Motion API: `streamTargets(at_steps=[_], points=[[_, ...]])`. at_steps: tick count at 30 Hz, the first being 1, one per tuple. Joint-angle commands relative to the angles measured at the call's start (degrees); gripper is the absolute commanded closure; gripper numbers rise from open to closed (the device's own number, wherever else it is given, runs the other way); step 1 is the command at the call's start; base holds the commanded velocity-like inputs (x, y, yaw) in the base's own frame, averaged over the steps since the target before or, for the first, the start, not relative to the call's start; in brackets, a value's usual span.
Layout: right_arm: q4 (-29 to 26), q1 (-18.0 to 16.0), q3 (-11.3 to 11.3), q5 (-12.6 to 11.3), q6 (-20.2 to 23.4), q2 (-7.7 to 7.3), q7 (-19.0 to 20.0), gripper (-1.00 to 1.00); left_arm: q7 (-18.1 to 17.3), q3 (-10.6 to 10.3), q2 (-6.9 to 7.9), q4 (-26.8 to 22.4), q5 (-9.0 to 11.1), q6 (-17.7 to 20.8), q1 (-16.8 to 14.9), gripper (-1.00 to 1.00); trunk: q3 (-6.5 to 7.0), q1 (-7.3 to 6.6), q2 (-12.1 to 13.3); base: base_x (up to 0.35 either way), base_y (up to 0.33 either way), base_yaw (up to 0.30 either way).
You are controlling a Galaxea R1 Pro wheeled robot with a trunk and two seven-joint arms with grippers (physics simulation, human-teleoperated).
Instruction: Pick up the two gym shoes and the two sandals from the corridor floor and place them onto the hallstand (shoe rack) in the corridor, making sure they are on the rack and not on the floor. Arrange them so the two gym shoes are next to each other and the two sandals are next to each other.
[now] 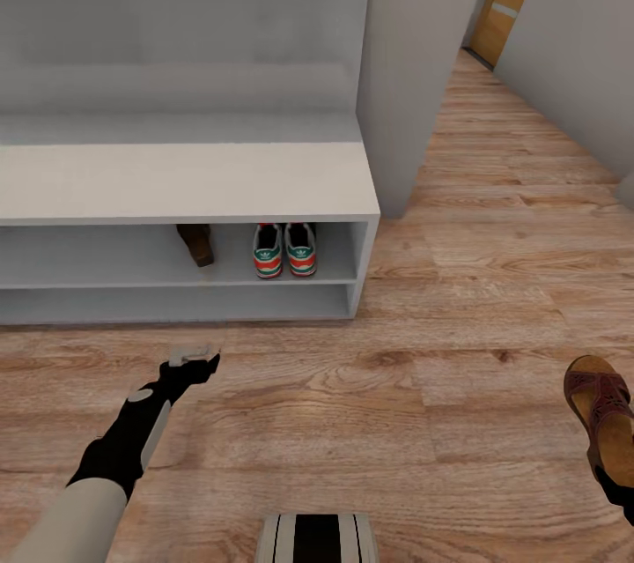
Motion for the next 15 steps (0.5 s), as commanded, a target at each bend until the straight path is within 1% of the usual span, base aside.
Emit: streamTargets(at_steps=[1, 8, 12, 15], points=[[-0.02, 0.00, 0.00, -0.16, 0.08, 0.00, 0.00, 1.00, 0.23, 0.02, 0.13, -0.14, 0.03, -0.61, 0.65, -1.00, 0.00, 0.00, 0.00, 0.000, 0.000, 0.000], [-0.16, 0.00, 0.06, -0.16, 0.10, 0.10, -0.02, 1.00, 0.88, 0.01, 1.21, 0.13, 0.18, -7.56, 4.41, -1.00, 0.00, 0.00, 0.00, 0.000, 0.000, 0.000], [-0.35, 0.00, 0.08, -0.16, 0.11, 0.42, -0.02, 1.00, 0.88, 0.01, 1.69, 0.07, 0.31, -9.37, 6.13, -1.00, 0.00, 0.00, 0.00, 0.000, 0.000, 0.000], [-0.60, 0.00, 0.08, -0.14, 0.11, 0.72, -0.02, 1.00, 0.86, 0.00, 1.83, -0.08, 0.35, -9.76, 6.67, -1.00, 0.00, 0.00, 0.00, 0.000, 0.000, 0.000]])
